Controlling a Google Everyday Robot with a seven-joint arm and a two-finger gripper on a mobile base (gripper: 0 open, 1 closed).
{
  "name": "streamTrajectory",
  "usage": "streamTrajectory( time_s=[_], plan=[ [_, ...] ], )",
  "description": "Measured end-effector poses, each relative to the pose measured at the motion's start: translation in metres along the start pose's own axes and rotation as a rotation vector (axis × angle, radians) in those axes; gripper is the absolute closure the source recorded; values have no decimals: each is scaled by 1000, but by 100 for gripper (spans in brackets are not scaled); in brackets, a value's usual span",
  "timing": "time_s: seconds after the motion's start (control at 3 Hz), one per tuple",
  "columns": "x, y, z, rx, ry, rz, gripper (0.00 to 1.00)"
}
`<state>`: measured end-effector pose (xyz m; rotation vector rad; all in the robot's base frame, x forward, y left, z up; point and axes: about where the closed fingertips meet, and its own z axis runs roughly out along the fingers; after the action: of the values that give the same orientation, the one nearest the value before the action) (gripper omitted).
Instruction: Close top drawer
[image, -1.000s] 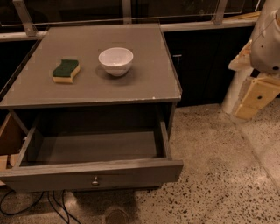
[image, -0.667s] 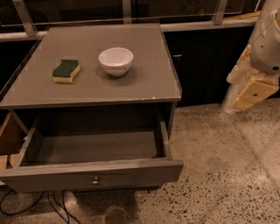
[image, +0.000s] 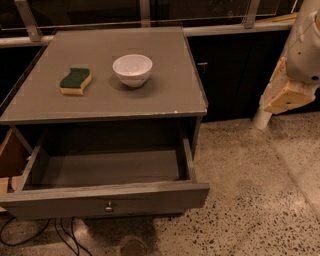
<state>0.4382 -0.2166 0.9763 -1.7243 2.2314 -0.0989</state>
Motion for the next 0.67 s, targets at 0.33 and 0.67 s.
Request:
streamTrajectory(
  time_s=[0.33, 0.67],
  plan=[
    [1, 3, 2, 1, -1, 0, 100],
    [11, 32, 31, -40, -1, 1, 100]
  ],
)
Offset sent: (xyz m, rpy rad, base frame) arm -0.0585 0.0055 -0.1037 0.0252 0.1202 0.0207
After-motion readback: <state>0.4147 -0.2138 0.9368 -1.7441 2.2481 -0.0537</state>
